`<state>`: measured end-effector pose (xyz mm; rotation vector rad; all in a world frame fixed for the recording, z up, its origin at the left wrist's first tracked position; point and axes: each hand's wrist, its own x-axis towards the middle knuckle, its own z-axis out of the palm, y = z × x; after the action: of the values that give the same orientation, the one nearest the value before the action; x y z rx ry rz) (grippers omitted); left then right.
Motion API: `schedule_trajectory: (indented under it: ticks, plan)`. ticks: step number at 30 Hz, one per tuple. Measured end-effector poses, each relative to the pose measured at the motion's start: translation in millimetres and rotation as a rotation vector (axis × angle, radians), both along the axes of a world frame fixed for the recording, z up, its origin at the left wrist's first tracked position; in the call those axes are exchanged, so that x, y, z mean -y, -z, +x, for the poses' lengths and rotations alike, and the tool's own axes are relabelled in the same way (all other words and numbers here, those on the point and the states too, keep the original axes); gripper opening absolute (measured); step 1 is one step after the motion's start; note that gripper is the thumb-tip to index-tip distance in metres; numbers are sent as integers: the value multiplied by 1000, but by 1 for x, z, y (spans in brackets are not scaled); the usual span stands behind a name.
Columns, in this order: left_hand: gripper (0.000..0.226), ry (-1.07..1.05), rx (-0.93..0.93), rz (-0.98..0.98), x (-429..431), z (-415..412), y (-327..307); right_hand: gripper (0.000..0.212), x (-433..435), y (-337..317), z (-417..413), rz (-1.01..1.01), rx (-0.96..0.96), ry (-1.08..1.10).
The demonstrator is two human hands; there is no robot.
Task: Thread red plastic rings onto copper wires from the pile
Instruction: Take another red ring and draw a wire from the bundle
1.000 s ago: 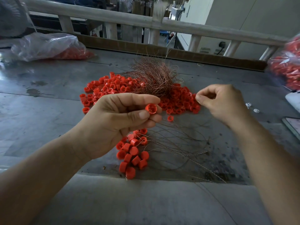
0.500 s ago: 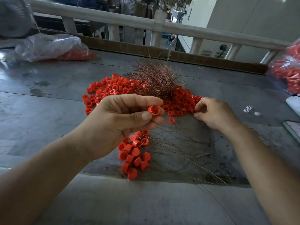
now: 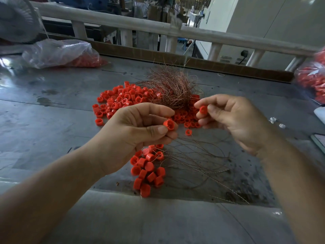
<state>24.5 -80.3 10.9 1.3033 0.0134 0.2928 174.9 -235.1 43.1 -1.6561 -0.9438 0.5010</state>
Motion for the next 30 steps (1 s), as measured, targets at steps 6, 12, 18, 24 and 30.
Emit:
schedule_trajectory:
  ticks: [6, 12, 18, 24, 30]
  plan:
    - [17, -27, -18, 37, 3, 0, -2, 35, -8, 9, -21, -33, 26, -149]
    - [17, -30, -25, 48, 2, 0, -2, 34, -9, 9, -25, 0, 8, -163]
    - [18, -43, -40, 66, 3, 0, -3, 24, -8, 8, -28, 42, -23, -170]
    - [18, -56, -47, 67, 3, 0, -3, 10, -9, 8, -30, 77, -68, -185]
    - [18, -72, -50, 88, 2, 0, -3, 19, -11, 13, -31, 76, 35, -188]
